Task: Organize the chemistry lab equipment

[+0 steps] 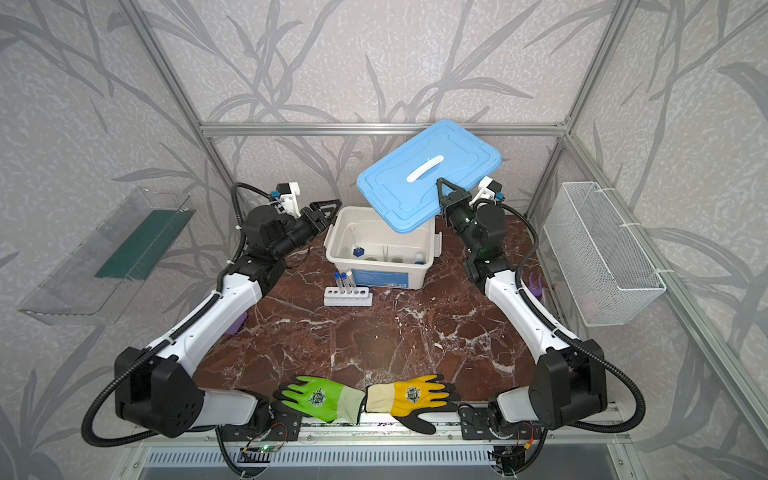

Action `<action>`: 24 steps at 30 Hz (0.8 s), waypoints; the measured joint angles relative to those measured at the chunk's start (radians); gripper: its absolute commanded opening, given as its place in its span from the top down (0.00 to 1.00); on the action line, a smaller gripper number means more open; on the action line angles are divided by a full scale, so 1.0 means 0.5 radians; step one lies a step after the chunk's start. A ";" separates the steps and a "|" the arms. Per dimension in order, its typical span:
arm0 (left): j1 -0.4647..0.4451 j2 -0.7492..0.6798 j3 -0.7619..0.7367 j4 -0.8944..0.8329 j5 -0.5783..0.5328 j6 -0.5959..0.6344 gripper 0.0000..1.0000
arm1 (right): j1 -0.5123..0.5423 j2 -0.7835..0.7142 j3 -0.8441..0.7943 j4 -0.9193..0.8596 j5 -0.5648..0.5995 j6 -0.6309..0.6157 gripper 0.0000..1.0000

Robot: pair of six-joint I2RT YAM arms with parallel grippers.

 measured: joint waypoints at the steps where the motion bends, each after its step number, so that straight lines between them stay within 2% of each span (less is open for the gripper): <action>1: -0.008 0.028 -0.031 0.057 0.005 -0.101 0.47 | 0.016 0.000 0.000 0.010 0.018 -0.006 0.86; 4: -0.037 0.093 -0.076 0.185 0.010 -0.322 0.46 | 0.066 0.000 0.000 0.028 0.064 -0.034 0.87; 10: -0.117 0.200 -0.047 0.441 0.037 -0.552 0.44 | 0.146 0.008 0.000 0.046 0.137 -0.079 0.88; 18: -0.172 0.320 0.051 0.648 0.054 -0.669 0.43 | 0.198 0.055 -0.003 0.070 0.180 -0.085 0.88; 24: -0.172 0.356 0.076 0.719 0.054 -0.694 0.51 | 0.236 0.060 -0.087 0.139 0.243 -0.082 0.89</action>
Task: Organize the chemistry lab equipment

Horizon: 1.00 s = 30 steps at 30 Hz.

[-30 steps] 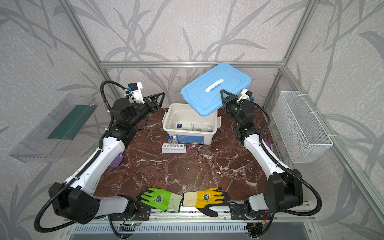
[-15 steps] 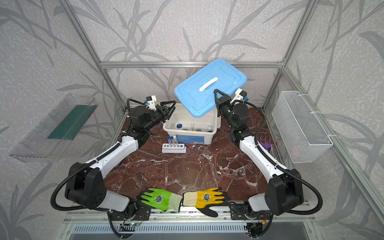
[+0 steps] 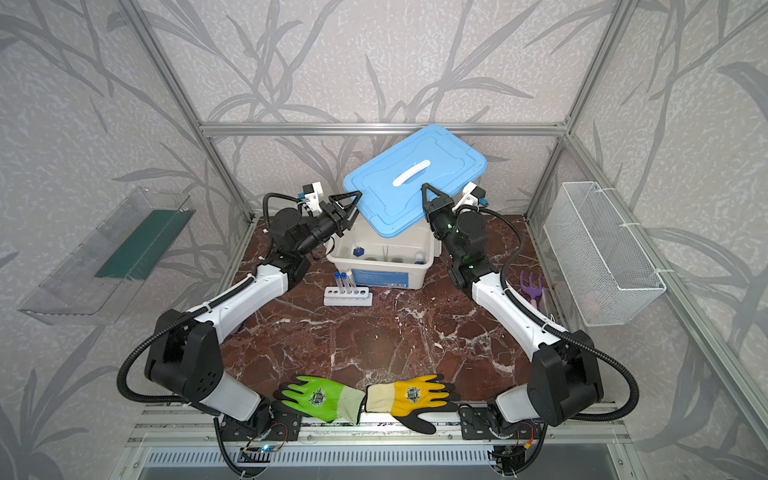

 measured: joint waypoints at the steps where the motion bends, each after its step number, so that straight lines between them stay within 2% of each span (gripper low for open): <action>1: 0.001 0.008 0.000 0.005 0.000 -0.008 0.54 | 0.004 0.000 -0.021 0.019 0.014 0.004 0.89; 11: 0.006 0.084 0.007 0.037 0.002 -0.021 0.79 | 0.114 0.024 -0.101 0.156 0.150 0.008 0.90; 16: 0.040 0.085 0.008 0.050 0.025 -0.043 0.83 | 0.179 0.049 -0.195 0.239 0.275 0.053 0.90; 21: 0.090 0.085 0.008 0.044 0.098 -0.049 0.88 | 0.246 0.049 -0.237 0.263 0.375 0.059 0.80; 30: 0.164 0.056 -0.082 0.096 0.204 -0.050 0.91 | 0.301 0.037 -0.439 0.243 0.332 -0.008 0.57</action>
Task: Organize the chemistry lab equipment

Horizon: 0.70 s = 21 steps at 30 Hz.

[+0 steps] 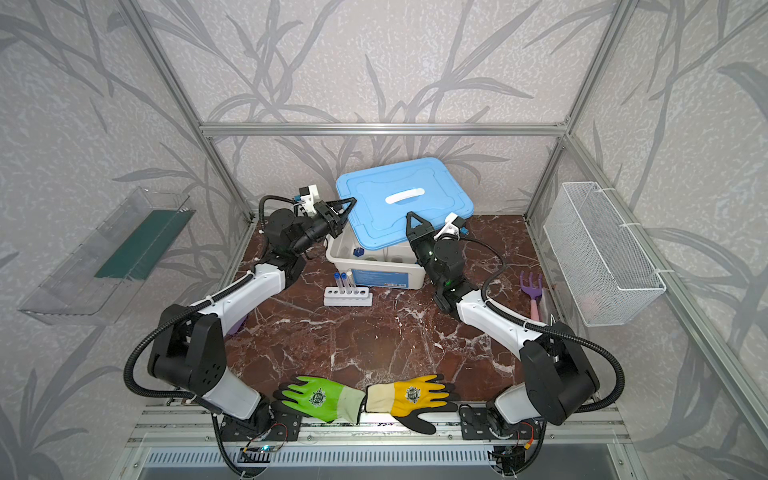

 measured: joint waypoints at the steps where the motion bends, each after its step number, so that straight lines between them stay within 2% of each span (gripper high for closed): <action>1: 0.009 -0.002 -0.019 0.005 0.008 -0.005 0.91 | 0.005 0.001 -0.025 -0.003 -0.008 -0.013 0.54; 5: 0.062 -0.027 -0.067 0.008 0.034 -0.016 0.92 | 0.026 0.001 -0.090 -0.046 -0.041 -0.058 0.42; 10: 0.146 -0.060 -0.089 -0.008 0.065 -0.005 0.92 | 0.027 -0.006 -0.116 -0.047 -0.033 -0.139 0.32; 16: 0.204 -0.088 -0.120 -0.028 0.117 0.005 0.93 | -0.007 -0.044 -0.148 -0.045 -0.053 -0.205 0.24; 21: 0.215 -0.089 -0.176 -0.027 0.151 0.005 0.93 | -0.060 -0.077 -0.212 -0.044 -0.084 -0.237 0.23</action>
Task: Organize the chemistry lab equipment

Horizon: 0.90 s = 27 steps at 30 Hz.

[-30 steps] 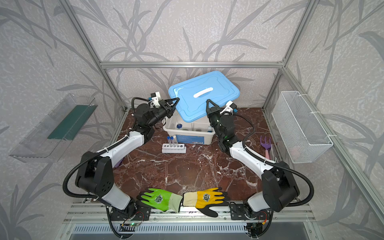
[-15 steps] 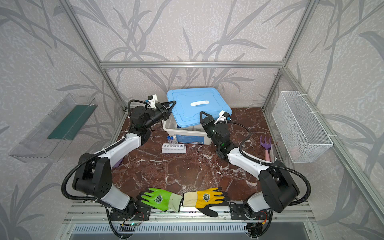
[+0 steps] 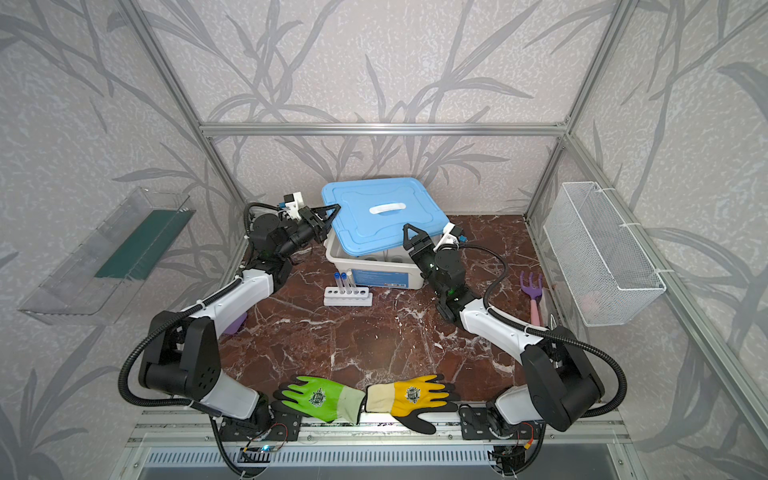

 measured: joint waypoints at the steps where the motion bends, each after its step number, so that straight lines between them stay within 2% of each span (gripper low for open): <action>1: 0.002 -0.001 -0.008 -0.002 0.005 0.000 0.93 | -0.021 -0.002 -0.009 -0.004 -0.016 -0.010 0.23; 19: 0.051 -0.004 -0.040 -0.031 0.149 0.065 0.93 | -0.351 -0.106 -0.143 -0.072 -0.221 -0.078 0.22; 27: 0.093 -0.012 -0.043 -0.066 0.185 0.088 0.93 | -0.457 -0.067 -0.140 0.018 -0.374 -0.079 0.26</action>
